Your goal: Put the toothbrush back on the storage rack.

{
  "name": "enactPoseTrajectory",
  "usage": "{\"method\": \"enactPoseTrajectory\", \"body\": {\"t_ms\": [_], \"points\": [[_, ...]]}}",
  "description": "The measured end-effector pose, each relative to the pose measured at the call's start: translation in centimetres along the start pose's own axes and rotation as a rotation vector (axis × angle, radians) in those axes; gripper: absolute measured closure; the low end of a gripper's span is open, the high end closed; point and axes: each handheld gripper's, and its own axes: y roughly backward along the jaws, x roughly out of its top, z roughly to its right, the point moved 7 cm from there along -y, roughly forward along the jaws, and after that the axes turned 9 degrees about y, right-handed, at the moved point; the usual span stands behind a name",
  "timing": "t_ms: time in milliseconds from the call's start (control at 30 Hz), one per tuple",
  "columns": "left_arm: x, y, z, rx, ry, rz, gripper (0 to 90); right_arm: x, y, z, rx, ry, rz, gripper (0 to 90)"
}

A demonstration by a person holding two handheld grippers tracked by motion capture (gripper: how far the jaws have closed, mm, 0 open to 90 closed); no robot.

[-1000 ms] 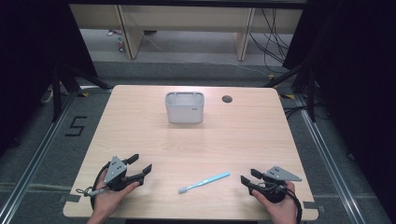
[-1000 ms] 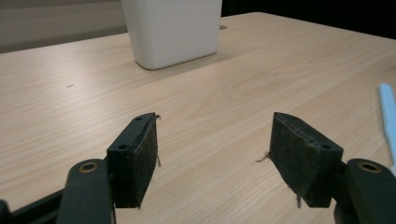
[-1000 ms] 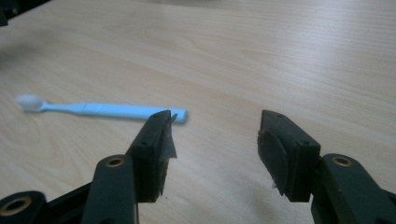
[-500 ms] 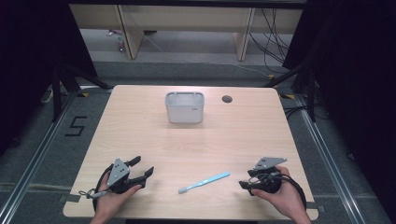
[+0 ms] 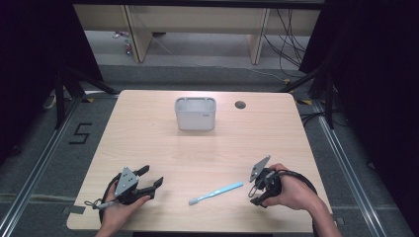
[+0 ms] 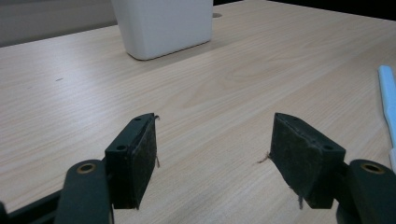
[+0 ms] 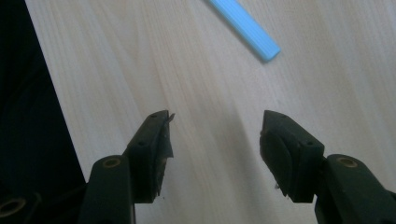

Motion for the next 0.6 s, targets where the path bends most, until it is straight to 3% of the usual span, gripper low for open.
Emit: {"method": "enactPoseTrajectory", "body": {"t_ms": [67,100,200,233,300,333,367,467,500,600], "points": [[0.0,0.0,0.1,0.0,-0.003,0.002,30.6,0.3,0.0,0.3,-0.01,0.044,-0.028,43.0],[0.0,0.0,0.1,0.001,-0.006,0.0,30.5,0.3,-0.1,0.3,-0.01,0.037,-0.062,43.0],[0.0,-0.1,0.1,-0.003,-0.009,0.004,30.1,0.6,-0.1,0.2,0.001,0.044,-0.09,43.0],[0.0,-0.1,0.2,-0.004,-0.013,0.004,30.0,1.0,-0.2,0.7,0.0,0.12,-0.099,43.1],[-0.1,-0.1,0.2,0.002,-0.023,-0.006,29.9,1.0,-0.2,0.7,-0.008,0.106,-0.133,43.1],[-0.1,-0.1,0.2,0.002,-0.023,-0.006,29.9,1.0,-0.2,0.7,-0.008,0.106,-0.133,43.1],[-0.1,-0.1,0.2,0.001,-0.023,-0.006,29.9,1.3,-0.4,0.9,-0.004,0.167,-0.14,43.2],[0.0,-0.1,0.2,-0.004,-0.015,0.002,29.7,1.4,-0.4,0.8,-0.011,0.151,-0.155,43.5],[0.0,-0.2,0.3,-0.008,-0.015,0.005,29.7,1.7,-0.5,1.1,-0.016,0.191,-0.155,43.9],[-0.1,-0.2,0.3,-0.003,-0.019,-0.006,29.7,2.4,-0.4,1.0,-0.004,0.21,-0.161,44.7]]}}
